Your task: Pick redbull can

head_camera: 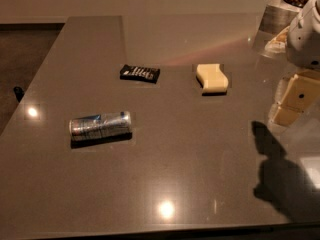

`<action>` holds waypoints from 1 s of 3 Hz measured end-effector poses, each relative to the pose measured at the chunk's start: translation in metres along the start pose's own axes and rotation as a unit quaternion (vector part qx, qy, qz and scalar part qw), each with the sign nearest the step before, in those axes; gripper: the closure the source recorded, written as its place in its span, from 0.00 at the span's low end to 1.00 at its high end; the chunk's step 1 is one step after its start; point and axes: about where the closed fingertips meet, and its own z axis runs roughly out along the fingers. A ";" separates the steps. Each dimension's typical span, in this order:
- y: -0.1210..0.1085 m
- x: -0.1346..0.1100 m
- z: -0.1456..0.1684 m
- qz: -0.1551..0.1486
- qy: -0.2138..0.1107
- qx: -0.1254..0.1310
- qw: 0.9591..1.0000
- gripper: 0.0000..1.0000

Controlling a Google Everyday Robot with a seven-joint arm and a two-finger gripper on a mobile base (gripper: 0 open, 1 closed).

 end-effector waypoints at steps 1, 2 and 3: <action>0.000 0.000 0.000 0.000 0.000 0.000 1.000 0.00; -0.002 -0.027 0.017 -0.011 -0.011 -0.026 1.000 0.00; -0.002 -0.080 0.048 -0.043 -0.033 -0.059 0.997 0.00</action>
Offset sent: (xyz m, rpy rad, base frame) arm 0.0206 0.0482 -0.0217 0.0453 0.1063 0.0647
